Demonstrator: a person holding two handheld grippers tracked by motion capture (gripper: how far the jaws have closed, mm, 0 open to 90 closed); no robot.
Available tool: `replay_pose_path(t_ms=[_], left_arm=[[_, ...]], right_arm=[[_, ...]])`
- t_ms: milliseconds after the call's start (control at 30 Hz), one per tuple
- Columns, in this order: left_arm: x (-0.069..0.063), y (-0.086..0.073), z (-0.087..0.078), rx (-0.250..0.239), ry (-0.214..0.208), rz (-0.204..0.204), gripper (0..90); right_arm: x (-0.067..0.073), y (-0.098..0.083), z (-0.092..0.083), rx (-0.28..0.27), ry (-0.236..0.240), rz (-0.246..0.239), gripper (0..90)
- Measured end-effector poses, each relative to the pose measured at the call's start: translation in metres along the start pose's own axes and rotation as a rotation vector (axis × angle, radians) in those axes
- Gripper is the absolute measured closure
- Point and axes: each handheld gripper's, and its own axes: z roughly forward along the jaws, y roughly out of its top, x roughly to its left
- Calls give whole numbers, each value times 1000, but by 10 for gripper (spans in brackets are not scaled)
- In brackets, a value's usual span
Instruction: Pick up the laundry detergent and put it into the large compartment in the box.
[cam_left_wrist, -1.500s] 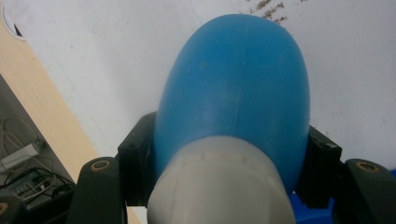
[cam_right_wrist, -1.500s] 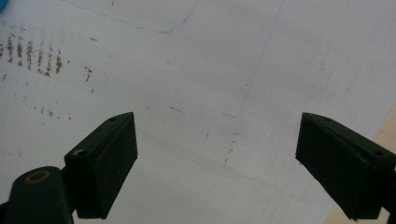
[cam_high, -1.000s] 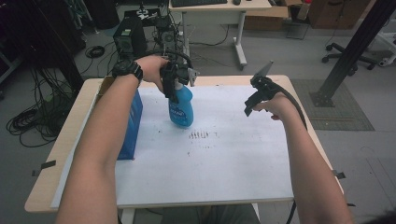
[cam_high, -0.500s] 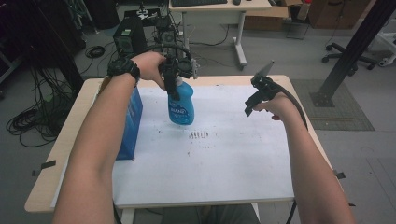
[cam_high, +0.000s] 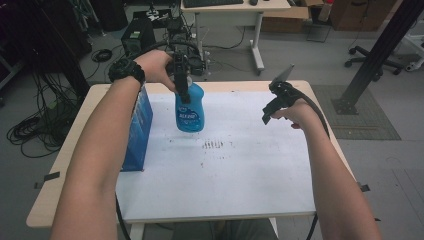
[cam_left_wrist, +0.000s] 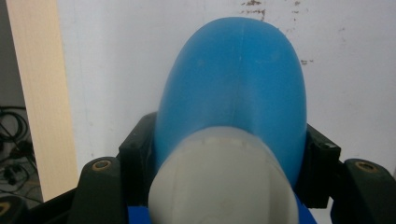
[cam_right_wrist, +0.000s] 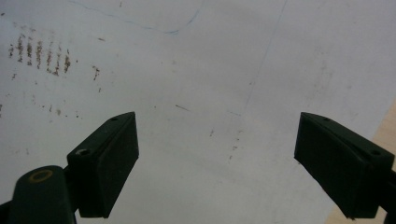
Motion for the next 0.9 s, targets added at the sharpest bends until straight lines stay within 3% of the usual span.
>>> replay_pose_path(t_ms=[233, 533, 900], left_arm=[[-1, -3, -15, -12, 19, -67, 372], [-1, -4, -23, 17, 27, -109, 373], [-1, -9, -46, 5, 27, -207, 373]], right_arm=[[2, 1, -7, -4, -9, 12, 137], [5, 1, -8, -4, -13, 7, 137], [7, 2, -7, -1, -11, -2, 137]])
